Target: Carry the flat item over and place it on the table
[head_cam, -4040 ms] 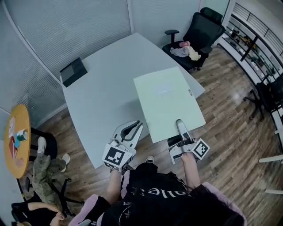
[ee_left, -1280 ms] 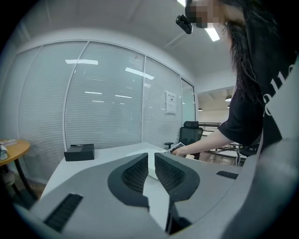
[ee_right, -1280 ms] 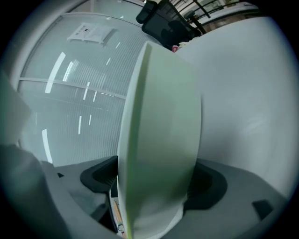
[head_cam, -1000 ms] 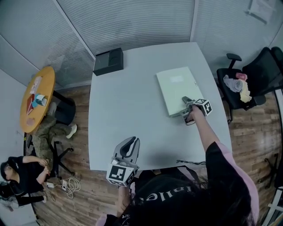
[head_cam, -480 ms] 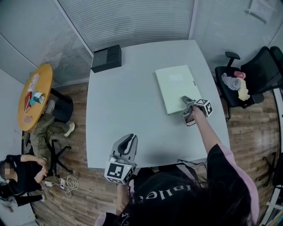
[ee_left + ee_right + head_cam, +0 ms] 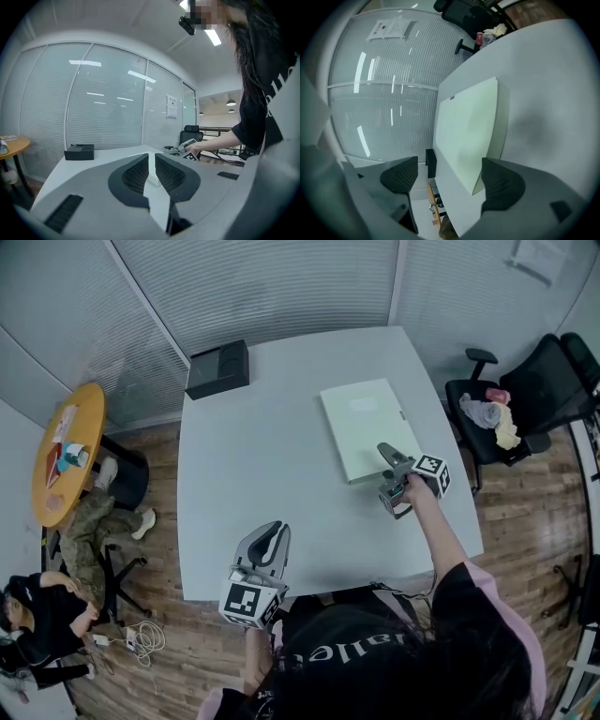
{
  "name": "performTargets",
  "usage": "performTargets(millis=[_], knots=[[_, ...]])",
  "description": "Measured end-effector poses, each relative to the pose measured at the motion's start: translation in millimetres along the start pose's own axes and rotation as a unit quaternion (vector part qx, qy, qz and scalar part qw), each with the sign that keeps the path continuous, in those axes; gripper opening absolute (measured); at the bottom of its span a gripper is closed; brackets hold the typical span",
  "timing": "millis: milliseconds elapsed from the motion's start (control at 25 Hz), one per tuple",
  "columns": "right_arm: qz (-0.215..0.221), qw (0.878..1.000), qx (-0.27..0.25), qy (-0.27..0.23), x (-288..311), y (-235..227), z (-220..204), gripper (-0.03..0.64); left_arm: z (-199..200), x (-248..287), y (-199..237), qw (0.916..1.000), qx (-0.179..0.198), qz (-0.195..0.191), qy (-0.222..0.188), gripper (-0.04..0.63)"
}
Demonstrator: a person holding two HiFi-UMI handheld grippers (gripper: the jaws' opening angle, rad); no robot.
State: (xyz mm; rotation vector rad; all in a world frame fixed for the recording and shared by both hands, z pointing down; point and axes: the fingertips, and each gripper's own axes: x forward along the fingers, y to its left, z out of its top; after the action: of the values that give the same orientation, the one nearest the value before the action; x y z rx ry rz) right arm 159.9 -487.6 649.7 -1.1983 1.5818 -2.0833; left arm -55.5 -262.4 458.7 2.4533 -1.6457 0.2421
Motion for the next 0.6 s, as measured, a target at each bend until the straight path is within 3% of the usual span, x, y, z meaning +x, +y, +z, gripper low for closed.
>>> performTargets(millis=[120, 280, 600], knots=[[0.052, 0.997, -0.056, 0.013, -15.9, 31.2, -19.4, 0.430, 0.3, -1.6, -0.7, 1.0000, 0.001, -0.007, -0.002, 0.060], [0.118, 0.984, -0.129, 0.026, -40.5, 67.0, -49.7, 0.428, 1.4, -5.3, -3.2, 0.9998, 0.004, -0.019, -0.006, 0.060], [0.206, 0.956, -0.202, 0.054, -81.6, 104.2, -129.1, 0.419, 2.7, -27.8, -0.8, 0.9988, 0.011, -0.044, -0.017, 0.060]])
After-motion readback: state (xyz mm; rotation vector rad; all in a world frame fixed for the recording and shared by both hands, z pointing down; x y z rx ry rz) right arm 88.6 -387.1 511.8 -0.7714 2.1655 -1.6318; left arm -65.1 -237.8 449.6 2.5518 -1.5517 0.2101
